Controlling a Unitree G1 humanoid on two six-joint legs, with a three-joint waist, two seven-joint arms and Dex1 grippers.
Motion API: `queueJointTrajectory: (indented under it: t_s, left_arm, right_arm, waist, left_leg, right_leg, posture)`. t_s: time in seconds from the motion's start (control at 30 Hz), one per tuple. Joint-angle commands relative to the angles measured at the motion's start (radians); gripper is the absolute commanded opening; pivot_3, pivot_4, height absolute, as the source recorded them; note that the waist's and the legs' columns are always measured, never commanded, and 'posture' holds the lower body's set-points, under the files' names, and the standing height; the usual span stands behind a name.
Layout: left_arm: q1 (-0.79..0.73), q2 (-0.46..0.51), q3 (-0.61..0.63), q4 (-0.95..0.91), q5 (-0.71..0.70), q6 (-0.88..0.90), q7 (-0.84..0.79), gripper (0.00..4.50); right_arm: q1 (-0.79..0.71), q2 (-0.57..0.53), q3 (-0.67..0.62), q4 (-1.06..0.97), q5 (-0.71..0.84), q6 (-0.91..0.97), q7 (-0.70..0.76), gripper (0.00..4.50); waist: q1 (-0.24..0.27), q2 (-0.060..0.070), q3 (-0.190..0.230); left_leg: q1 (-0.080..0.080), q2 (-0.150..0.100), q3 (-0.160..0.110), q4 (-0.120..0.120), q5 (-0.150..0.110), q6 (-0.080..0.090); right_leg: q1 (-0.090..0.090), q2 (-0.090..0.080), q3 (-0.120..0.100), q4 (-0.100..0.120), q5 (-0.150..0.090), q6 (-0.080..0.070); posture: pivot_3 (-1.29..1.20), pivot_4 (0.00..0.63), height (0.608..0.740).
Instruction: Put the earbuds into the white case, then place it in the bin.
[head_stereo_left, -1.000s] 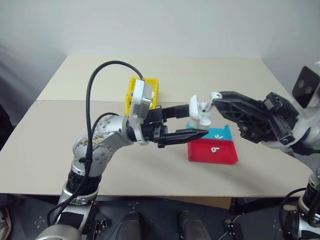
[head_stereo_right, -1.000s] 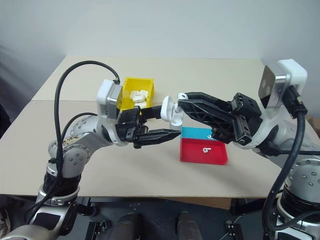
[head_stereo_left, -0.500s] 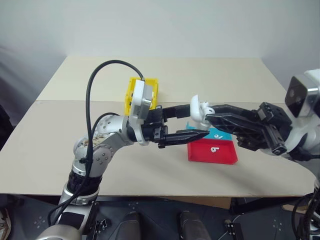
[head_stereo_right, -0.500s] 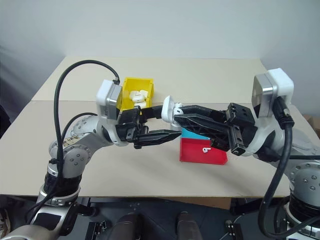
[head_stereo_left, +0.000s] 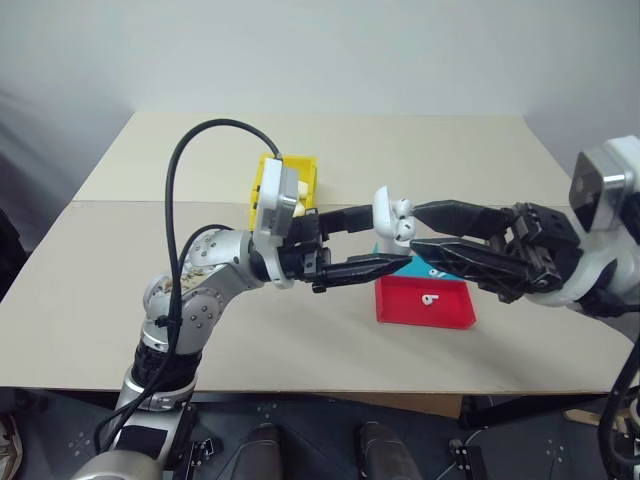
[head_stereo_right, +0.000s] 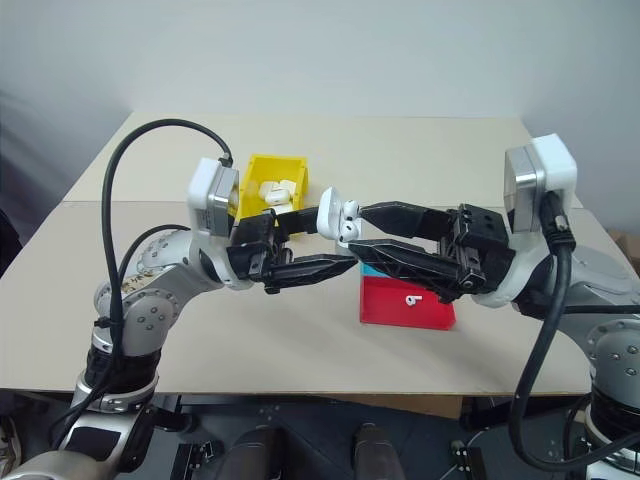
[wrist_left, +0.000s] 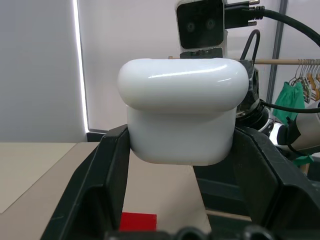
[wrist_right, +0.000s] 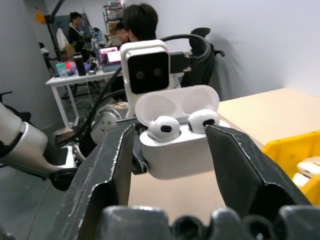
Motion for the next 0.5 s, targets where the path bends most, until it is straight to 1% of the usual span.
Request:
queueJointTrajectory:
  t_s: [0.03, 0.2, 0.23, 0.3, 0.4, 0.47, 0.5]
  left_arm:
    - [-0.012, -0.011, 0.019, -0.035, -0.014, -0.036, -0.011, 2.75]
    - [-0.013, -0.007, 0.019, -0.026, -0.007, -0.040, -0.015, 2.75]
    - [-0.014, -0.006, 0.018, -0.023, -0.006, -0.041, -0.017, 2.75]
    - [-0.016, -0.004, 0.015, -0.013, -0.001, -0.042, -0.021, 2.75]
    - [-0.023, -0.008, 0.007, 0.007, 0.013, -0.044, -0.022, 2.75]
    - [-0.028, -0.015, -0.001, 0.024, 0.025, -0.048, -0.025, 2.75]
    - [-0.030, -0.019, -0.007, 0.031, 0.032, -0.050, -0.027, 2.75]
  right_arm:
    - [0.019, -0.031, -0.023, -0.004, 0.001, -0.004, 0.016, 2.60]
    - [0.067, -0.076, -0.079, 0.000, -0.001, -0.016, 0.066, 2.60]
    - [0.071, -0.084, -0.090, 0.001, -0.004, -0.023, 0.078, 2.43]
    - [0.065, -0.098, -0.106, 0.009, -0.021, -0.038, 0.097, 2.02]
    - [0.026, -0.128, -0.108, 0.041, -0.053, -0.050, 0.119, 1.08]
    - [-0.024, -0.155, -0.089, 0.079, -0.089, -0.053, 0.145, 0.34]
    - [-0.059, -0.172, -0.067, 0.101, -0.119, -0.057, 0.161, 0.06]
  waist:
    - [0.000, 0.000, 0.000]
    - [0.001, 0.000, 0.000]
    - [0.001, 0.000, 0.000]
    - [0.001, 0.000, 0.000]
    - [-0.001, 0.000, 0.000]
    - [-0.001, 0.000, 0.000]
    - [0.000, 0.000, 0.000]
  left_leg:
    - [0.000, 0.000, 0.000, 0.000, 0.000, 0.000]
    - [0.000, 0.000, 0.000, 0.000, 0.000, 0.000]
    - [0.000, 0.000, 0.000, 0.000, 0.000, 0.000]
    - [0.000, 0.000, 0.000, 0.000, 0.000, 0.000]
    - [0.000, 0.000, 0.000, 0.000, 0.000, 0.000]
    - [0.000, 0.000, 0.000, 0.000, 0.000, 0.000]
    - [0.000, 0.000, 0.000, 0.000, 0.000, 0.000]
  right_leg:
    - [0.000, 0.000, 0.000, 0.000, 0.000, 0.000]
    - [0.000, 0.000, 0.000, 0.000, 0.000, 0.000]
    - [0.000, 0.000, 0.000, 0.000, 0.000, 0.000]
    - [0.000, 0.000, 0.000, 0.000, 0.000, 0.001]
    - [0.000, 0.000, 0.000, 0.000, -0.001, 0.002]
    - [0.000, 0.000, 0.000, 0.000, -0.001, 0.002]
    - [0.000, 0.000, 0.000, 0.000, -0.001, 0.002]
  posture:
    - [0.00, 0.150, 0.740]
    - [0.00, 0.150, 0.740]
    - [0.00, 0.150, 0.740]
    - [0.00, 0.150, 0.740]
    - [0.00, 0.150, 0.740]
    - [0.00, 0.150, 0.740]
    - [0.00, 0.150, 0.740]
